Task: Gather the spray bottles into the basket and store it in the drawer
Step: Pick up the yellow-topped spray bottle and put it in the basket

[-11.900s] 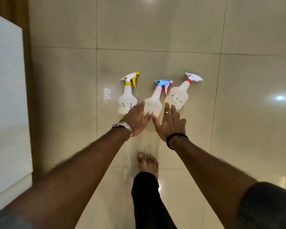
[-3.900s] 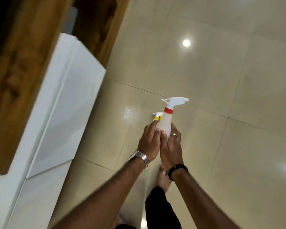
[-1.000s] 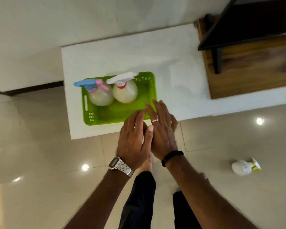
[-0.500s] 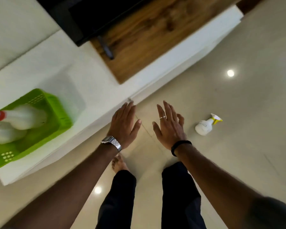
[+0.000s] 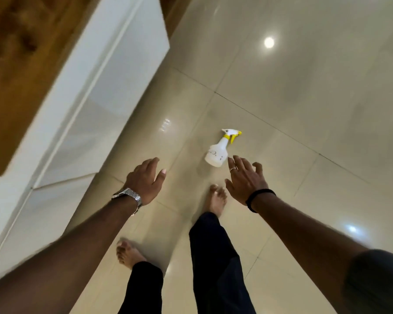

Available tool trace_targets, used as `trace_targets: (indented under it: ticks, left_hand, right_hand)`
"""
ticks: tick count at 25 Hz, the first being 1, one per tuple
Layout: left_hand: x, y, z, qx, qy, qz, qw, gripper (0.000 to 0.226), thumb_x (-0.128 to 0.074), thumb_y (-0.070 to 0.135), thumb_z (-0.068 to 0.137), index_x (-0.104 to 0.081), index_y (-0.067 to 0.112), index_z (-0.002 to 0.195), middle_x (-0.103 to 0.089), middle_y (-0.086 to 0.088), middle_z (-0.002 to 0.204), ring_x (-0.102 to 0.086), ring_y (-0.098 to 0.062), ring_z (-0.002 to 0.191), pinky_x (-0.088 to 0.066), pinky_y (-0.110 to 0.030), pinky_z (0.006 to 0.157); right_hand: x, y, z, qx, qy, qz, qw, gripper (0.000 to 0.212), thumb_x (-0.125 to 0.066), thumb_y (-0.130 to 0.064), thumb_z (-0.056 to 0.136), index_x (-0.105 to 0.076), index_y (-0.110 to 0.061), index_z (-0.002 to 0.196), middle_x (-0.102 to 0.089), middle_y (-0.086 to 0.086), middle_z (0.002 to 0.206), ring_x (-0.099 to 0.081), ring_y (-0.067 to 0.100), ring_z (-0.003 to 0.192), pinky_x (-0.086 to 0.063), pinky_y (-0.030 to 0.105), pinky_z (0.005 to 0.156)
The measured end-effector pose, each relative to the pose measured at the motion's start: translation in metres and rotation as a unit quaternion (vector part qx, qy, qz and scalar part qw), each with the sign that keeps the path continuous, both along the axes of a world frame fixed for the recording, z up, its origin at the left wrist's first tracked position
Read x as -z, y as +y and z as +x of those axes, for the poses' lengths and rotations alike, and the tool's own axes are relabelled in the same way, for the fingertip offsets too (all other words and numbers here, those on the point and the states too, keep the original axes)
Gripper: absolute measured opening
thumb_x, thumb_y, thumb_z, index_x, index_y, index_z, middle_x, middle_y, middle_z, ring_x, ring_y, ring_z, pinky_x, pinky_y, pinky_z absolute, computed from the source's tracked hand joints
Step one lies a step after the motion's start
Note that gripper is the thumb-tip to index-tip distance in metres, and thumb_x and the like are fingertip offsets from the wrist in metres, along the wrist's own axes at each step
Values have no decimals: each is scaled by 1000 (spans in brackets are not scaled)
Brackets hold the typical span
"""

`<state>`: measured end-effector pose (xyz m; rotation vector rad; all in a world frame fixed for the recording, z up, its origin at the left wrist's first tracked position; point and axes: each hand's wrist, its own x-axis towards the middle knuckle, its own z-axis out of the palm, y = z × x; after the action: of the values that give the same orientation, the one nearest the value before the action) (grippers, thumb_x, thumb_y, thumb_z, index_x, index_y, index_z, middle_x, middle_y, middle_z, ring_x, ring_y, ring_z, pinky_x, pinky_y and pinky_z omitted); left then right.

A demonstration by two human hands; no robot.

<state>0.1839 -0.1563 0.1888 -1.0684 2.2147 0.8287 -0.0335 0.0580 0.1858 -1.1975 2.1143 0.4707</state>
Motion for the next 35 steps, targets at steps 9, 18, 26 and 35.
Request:
trace_targets:
  ticks: [9, 18, 26, 35]
  left_hand:
    - [150, 48, -168, 104, -65, 134, 983, 62, -31, 51, 102, -24, 19, 155, -33, -12, 160, -42, -33, 142, -34, -42, 116]
    - [274, 68, -221, -34, -122, 140, 982, 60, -30, 54, 102, -34, 18, 150, -45, -18, 150, -48, -37, 135, -40, -44, 110]
    - [244, 85, -236, -87, -68, 174, 979, 40, -31, 39, 105, -59, 13, 117, -68, -19, 106, -65, -34, 88, -51, -38, 80]
    - [75, 72, -259, -158, 19, 188, 969, 28, -35, 41, 105, -54, 21, 107, -68, -14, 105, -68, -38, 95, -53, -46, 87]
  right_hand:
    - [151, 21, -69, 283, -80, 1, 956, 59, -36, -47, 102, -38, -8, 146, -47, 9, 145, -46, 29, 133, -35, 50, 100]
    - [271, -16, -61, 533, -225, -42, 815, 57, -30, -45, 106, -44, -5, 144, -49, 20, 146, -50, 38, 132, -40, 41, 105]
    - [251, -28, -61, 627, -270, -67, 728, 54, -32, -51, 104, -59, -9, 126, -67, 16, 123, -61, 35, 115, -48, 39, 94]
    - [93, -42, -103, 532, -234, -143, 801, 49, -36, -50, 103, -59, -15, 126, -69, 12, 112, -65, 32, 104, -50, 38, 85]
